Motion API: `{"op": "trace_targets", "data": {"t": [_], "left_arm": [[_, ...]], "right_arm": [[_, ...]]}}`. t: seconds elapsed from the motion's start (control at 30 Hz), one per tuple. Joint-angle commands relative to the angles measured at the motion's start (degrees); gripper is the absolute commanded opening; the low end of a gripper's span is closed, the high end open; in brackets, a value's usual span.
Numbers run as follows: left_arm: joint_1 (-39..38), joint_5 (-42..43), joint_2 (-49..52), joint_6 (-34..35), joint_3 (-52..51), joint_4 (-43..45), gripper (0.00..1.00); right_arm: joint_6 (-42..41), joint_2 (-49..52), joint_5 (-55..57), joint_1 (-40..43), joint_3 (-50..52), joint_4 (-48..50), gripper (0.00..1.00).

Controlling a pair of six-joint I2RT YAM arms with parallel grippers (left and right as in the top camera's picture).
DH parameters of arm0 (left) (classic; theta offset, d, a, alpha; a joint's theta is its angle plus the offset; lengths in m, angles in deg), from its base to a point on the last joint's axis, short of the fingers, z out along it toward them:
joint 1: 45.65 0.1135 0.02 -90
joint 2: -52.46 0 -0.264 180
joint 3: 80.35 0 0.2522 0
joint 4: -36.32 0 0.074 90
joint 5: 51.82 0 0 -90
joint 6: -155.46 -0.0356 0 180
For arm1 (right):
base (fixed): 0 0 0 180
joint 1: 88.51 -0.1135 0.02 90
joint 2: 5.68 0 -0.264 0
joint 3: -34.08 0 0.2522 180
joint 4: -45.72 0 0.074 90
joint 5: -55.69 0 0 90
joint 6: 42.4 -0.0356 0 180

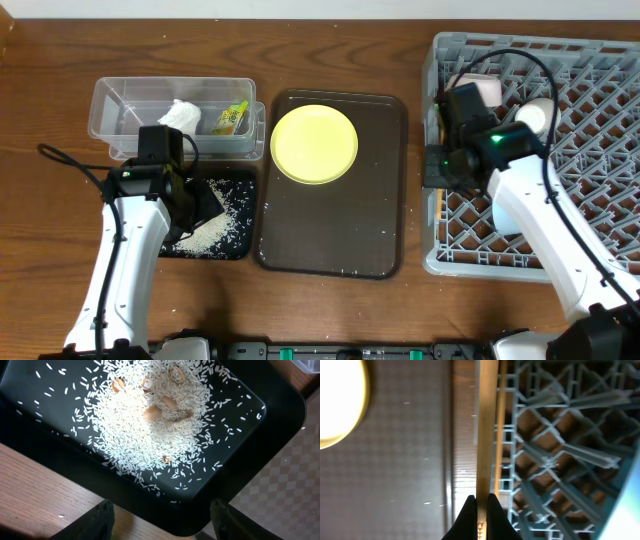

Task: Sort waste into correct bins and load items into the dishwasher rack
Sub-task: 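Carry the second chopstick into the rack and release it, then reach the right gripper to the yellow plate and grip its edge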

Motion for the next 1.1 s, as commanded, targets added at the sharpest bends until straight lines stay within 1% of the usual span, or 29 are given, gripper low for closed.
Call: {"op": "trace_targets", "data": {"t": [0.0,0.1,0.13,0.17,0.2,0.23,0.43,0.53,0.67,0.73,0.83,0.97,1.07], "left_arm": [[0.2,-0.7,-0.3,-0.5,0.3,-0.2,0.65],[0.2,-0.7,-0.3,-0.5,0.3,-0.2,0.65],[0.2,-0.7,-0.3,-0.5,0.3,-0.2,0.65],[0.2,-0.7,-0.3,-0.5,0.3,-0.2,0.65],[0.2,-0.7,-0.3,-0.5,0.3,-0.2,0.65],[0.2,-0.7,-0.3,-0.5,0.3,-0.2,0.65],[0.2,-0.7,-0.3,-0.5,0.3,-0.2,0.65],[0.2,-0.7,-0.3,-0.5,0.3,-0.2,0.65],[0.2,-0.7,-0.3,-0.5,0.3,-0.2,0.65],[0.2,-0.7,-0.3,-0.5,0.3,-0.2,0.65],[0.2,-0.7,-0.3,-0.5,0.3,-0.2,0.65],[0.2,-0.7,-0.3,-0.5,0.3,-0.2,0.65],[0.2,-0.7,-0.3,-0.5,0.3,-0.2,0.65]], "right_arm": [[2.5,1.1,0.5,1.9,1.8,-0.2,0.01],[2.5,1.8,0.5,2.5,2.6,-0.2,0.02],[2.5,2.1,0.5,2.5,2.6,-0.2,0.07],[2.5,2.3,0.5,2.5,2.6,-0.1,0.19],[2.5,2.3,0.5,2.5,2.6,0.1,0.27],[2.5,2.3,0.5,2.5,2.6,0.5,0.30],[2.4,2.3,-1.5,2.3,2.6,4.5,0.35],[2.4,2.2,-6.5,2.3,2.6,8.8,0.41],[2.4,2.2,-17.2,1.2,2.6,17.7,0.42],[2.2,2.2,-19.3,0.1,2.6,22.0,0.44],[2.2,2.4,-16.7,-2.6,2.6,26.0,0.46],[1.9,5.0,-9.1,-7.1,2.6,29.4,0.48],[-2.2,8.9,-3.6,-10.4,2.6,30.8,0.49]]}}
